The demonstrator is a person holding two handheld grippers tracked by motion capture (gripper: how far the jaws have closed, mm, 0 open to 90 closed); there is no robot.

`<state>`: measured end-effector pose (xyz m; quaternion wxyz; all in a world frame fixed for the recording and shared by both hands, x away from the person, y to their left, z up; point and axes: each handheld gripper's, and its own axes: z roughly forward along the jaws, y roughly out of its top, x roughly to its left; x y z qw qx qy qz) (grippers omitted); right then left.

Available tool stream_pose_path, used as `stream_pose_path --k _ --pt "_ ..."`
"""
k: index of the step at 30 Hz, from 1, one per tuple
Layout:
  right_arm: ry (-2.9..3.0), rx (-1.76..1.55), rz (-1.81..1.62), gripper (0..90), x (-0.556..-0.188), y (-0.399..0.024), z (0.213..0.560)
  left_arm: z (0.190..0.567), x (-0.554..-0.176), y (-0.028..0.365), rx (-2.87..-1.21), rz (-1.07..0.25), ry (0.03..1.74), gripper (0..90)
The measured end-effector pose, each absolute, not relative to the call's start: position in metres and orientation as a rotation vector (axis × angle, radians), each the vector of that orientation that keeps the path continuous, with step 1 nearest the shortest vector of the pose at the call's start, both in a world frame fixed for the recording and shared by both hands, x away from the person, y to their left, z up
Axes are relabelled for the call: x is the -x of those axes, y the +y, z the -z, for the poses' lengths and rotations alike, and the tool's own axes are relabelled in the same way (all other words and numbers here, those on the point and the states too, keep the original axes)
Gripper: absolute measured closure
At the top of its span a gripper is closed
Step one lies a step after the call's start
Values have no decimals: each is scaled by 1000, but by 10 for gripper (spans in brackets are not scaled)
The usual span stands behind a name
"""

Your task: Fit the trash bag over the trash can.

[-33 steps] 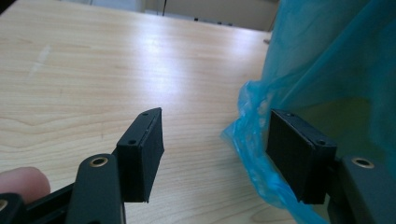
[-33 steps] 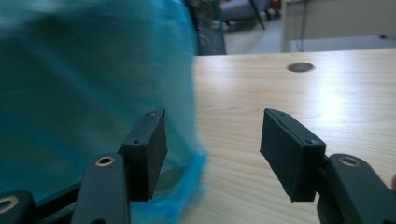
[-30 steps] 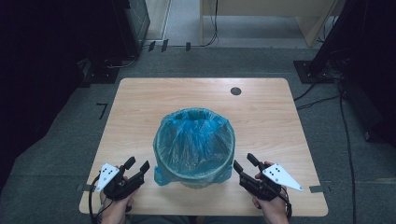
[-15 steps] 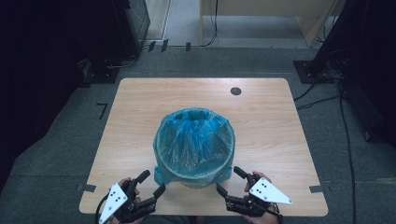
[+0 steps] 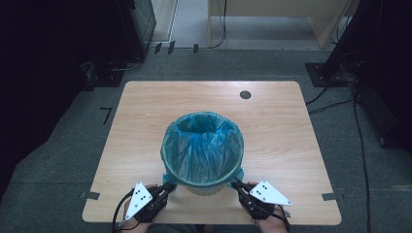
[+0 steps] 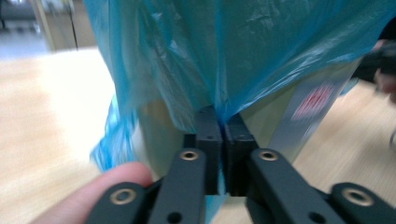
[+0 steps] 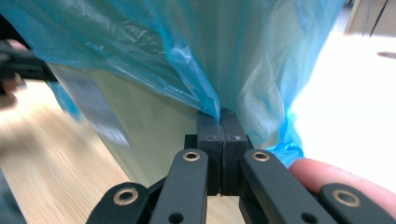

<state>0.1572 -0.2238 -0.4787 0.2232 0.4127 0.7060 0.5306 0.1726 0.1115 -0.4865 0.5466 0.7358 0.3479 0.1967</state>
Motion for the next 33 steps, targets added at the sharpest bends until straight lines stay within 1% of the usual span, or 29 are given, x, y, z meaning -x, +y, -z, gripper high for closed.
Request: stream_pose_path --k 3,9,11,15,16,17,18,19,20,21,22,23,24,25,28,29,31,33 --pt "2020 -1196 -1373 900 -164 -225 491 496 -180 113 -1833 -398 905 899" --pt "2195 -1285 -1154 900 -172 -222 516 518 -187 110 -2011 -311 1061 899" --pt "2217 -1311 -1112 900 -172 -221 521 518 -187 110 -2008 -294 1083 898" --pt "2219 -1313 -1084 900 -171 -221 520 517 -185 109 -2018 -313 1084 895" --pt "2215 -1308 -1083 900 -171 -220 520 518 -185 109 -2012 -309 1082 885" --pt "2211 -1309 -1089 900 -171 -220 521 518 -185 110 -2005 -309 1081 850" --pt "2204 -1312 -1103 865 -170 -221 521 518 -185 111 -1995 -317 1079 792" --pt "2197 -1297 -1156 685 -169 -224 523 519 -184 111 -1985 -322 1076 652" --pt "2197 -1297 -1156 685 -169 -224 523 519 -183 112 -1975 -320 1067 652" --pt "2201 -1279 -1183 592 -168 -225 523 519 -183 114 -1967 -307 1051 594" --pt "2199 -1222 -1225 416 -165 -226 521 518 -182 115 -1962 -288 1031 486" --pt "2199 -1222 -1225 416 -165 -226 521 517 -181 116 -1950 -271 1015 486" --pt "2204 -1175 -1258 321 -163 -228 517 516 -180 117 -1938 -277 1001 390" --pt "2204 -1175 -1258 321 -163 -228 517 514 -178 118 -1923 -295 994 390" --pt "2155 -1123 -1336 261 -160 -235 509 508 -173 123 -1892 -328 959 238" --pt "2155 -1123 -1336 261 -160 -235 509 506 -172 125 -1882 -332 941 238" --pt "2134 -1110 -1372 242 -159 -241 505 502 -170 130 -1866 -321 909 191" --pt "2120 -1093 -1411 233 -157 -247 500 499 -168 135 -1847 -313 879 181"
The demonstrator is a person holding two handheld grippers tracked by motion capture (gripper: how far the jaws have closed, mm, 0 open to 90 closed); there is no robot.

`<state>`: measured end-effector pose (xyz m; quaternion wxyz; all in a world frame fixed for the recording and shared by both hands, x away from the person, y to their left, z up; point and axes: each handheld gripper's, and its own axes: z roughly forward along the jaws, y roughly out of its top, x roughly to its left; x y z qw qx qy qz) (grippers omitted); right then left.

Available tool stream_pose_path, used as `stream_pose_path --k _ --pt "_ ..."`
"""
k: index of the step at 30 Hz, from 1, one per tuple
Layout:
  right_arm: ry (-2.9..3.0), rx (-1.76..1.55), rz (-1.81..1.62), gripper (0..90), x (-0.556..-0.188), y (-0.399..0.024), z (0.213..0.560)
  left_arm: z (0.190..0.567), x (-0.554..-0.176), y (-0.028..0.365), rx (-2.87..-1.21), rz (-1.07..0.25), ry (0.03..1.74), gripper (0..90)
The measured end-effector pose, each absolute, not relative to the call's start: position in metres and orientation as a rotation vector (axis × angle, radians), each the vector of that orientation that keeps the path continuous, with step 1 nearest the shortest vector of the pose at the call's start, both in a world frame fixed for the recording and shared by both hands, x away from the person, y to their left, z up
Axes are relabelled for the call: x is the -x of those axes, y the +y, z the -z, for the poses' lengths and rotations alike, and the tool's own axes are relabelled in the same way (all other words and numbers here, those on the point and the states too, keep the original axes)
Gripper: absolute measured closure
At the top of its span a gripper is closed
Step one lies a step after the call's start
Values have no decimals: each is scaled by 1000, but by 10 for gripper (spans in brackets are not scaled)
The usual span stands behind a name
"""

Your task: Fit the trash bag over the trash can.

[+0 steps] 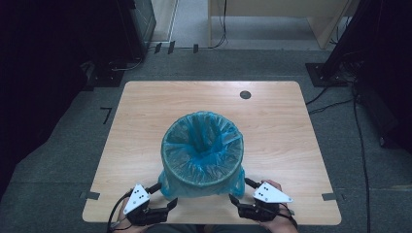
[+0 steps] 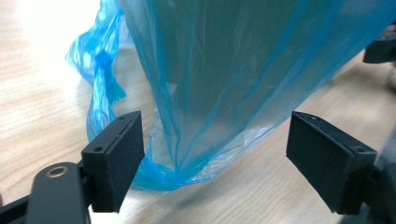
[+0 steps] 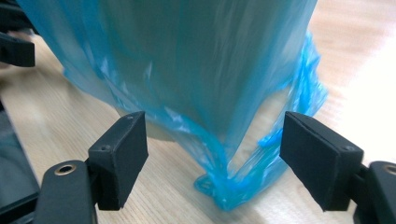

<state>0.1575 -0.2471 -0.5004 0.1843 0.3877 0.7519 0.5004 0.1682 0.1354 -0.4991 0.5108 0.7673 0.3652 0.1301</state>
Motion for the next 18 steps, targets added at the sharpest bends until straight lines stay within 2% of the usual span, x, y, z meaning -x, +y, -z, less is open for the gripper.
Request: stream_pose_path --k 4,6,10,13,15,18 --pt "2077 -1069 -1496 244 -155 -261 492 490 -166 146 -1777 -312 824 178" --pt "2030 -1072 -1538 315 -154 -268 486 483 -165 151 -1714 -348 816 207" --pt "1865 -1124 -1611 522 -157 -274 470 468 -170 155 -1578 -456 870 481" --pt "1722 -1199 -1603 679 -166 -272 458 457 -181 151 -1484 -507 980 641" --pt "1635 -1254 -1570 776 -174 -269 451 449 -189 144 -1447 -548 1039 700" --pt "1569 -1311 -1518 841 -188 -260 446 444 -204 129 -1431 -611 1119 746"
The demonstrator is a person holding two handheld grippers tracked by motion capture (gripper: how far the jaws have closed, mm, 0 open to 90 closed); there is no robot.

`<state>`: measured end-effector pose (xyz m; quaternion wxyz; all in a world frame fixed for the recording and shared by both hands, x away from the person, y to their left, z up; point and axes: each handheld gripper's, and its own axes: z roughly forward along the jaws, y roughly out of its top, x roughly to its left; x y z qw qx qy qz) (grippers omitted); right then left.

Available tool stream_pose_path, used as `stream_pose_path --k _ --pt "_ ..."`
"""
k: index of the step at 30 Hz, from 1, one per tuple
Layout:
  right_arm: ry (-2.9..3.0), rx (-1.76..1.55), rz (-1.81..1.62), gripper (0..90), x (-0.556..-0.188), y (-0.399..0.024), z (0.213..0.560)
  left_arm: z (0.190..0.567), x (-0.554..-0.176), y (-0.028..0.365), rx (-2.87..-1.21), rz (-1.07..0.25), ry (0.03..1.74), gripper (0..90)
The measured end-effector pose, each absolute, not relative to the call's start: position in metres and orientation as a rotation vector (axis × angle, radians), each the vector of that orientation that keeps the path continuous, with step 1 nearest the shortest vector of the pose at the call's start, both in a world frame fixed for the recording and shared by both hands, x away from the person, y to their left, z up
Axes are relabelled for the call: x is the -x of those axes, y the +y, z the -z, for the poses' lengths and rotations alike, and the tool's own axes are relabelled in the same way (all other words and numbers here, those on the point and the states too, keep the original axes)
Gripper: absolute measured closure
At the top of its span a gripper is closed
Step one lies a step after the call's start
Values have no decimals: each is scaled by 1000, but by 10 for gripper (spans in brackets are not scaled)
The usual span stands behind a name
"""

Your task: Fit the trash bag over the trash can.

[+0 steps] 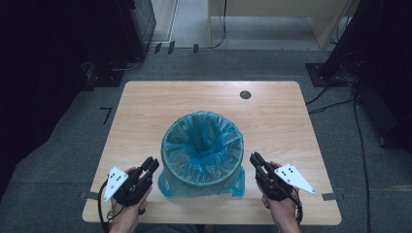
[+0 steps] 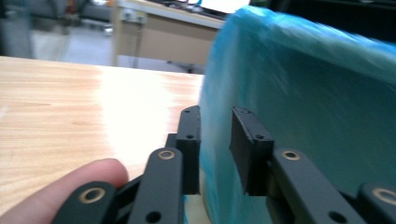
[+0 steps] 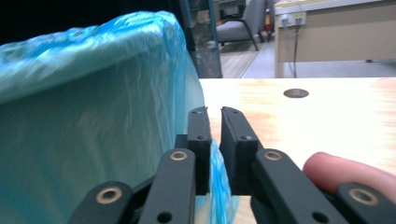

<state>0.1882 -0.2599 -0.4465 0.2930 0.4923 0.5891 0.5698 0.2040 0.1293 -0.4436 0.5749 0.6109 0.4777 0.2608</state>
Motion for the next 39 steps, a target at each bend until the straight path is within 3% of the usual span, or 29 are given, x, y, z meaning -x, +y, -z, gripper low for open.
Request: stream_pose_path --k 7,10,21,23,31,39 --pt "1559 -1326 -1496 863 -204 -224 450 455 -211 100 -1478 -567 1125 815" --pt "1551 -1333 -1469 900 -203 -215 458 461 -207 89 -1471 -607 1157 900" --pt "1601 -1416 -1435 900 -207 -210 482 484 -214 89 -1523 -590 1186 900" --pt "1602 -1407 -1433 900 -206 -211 480 483 -213 90 -1514 -611 1183 833" --pt "1565 -1393 -1476 900 -204 -231 469 472 -213 107 -1476 -630 1202 397" --pt "1533 -1323 -1499 900 -200 -249 450 468 -216 121 -1550 -736 1223 167"
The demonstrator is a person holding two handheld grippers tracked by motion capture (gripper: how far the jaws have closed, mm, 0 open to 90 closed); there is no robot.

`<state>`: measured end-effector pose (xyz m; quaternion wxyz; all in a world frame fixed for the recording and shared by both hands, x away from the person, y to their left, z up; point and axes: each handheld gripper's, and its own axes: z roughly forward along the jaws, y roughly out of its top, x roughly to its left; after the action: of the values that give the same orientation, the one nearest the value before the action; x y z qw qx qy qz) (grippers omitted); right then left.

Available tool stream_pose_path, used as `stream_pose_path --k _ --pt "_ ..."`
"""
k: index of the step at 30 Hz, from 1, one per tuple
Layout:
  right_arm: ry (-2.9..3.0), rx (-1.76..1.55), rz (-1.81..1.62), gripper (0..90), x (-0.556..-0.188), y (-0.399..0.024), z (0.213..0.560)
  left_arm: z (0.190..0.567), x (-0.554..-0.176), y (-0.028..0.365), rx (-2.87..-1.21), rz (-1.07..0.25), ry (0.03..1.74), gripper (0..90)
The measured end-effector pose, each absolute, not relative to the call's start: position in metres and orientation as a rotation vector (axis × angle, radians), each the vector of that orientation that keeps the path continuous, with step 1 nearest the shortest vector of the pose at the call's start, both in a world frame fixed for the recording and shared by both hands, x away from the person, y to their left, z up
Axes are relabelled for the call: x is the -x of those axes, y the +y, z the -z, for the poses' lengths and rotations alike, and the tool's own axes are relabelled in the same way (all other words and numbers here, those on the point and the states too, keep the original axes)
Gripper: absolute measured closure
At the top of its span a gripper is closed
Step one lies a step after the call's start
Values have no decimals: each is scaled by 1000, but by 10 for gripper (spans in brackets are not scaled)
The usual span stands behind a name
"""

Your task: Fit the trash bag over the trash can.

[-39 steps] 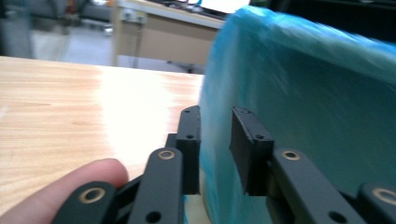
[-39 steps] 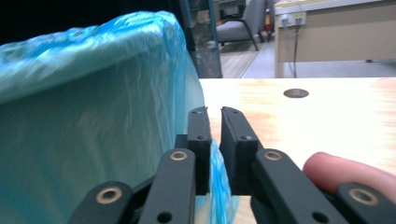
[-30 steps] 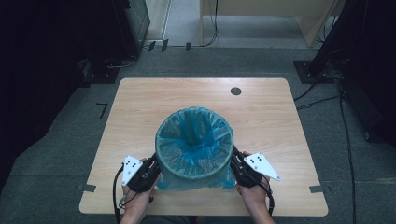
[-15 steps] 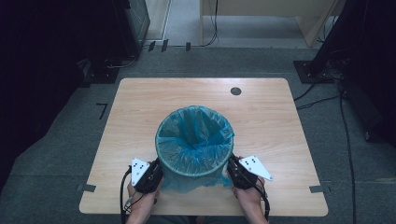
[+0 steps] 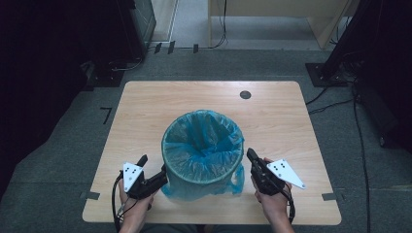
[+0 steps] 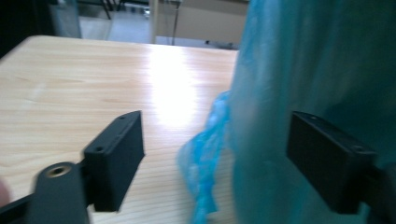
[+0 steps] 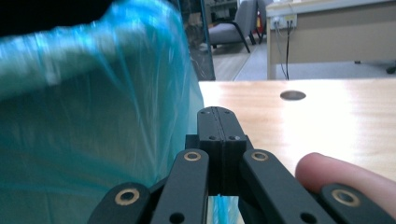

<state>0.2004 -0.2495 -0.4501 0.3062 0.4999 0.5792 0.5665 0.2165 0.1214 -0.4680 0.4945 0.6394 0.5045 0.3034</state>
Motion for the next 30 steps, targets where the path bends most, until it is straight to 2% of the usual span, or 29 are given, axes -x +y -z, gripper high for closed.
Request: stream_pose_path --k 6,9,20,23,26,30 --pt "1556 -1247 -1541 900 -202 -262 435 476 -222 144 -1635 -689 1310 89" --pt "1577 -1171 -1598 900 -205 -270 426 481 -225 154 -1689 -691 1336 22" --pt "1701 -791 -1749 900 -217 -283 396 512 -229 191 -1874 -664 1479 0" --pt "1735 -784 -1716 900 -220 -278 385 515 -232 198 -1889 -610 1525 0" --pt "1817 -704 -1733 900 -224 -271 373 517 -231 197 -1935 -666 1512 0" --pt "1952 -609 -1704 900 -232 -256 355 519 -232 200 -1936 -630 1510 0"
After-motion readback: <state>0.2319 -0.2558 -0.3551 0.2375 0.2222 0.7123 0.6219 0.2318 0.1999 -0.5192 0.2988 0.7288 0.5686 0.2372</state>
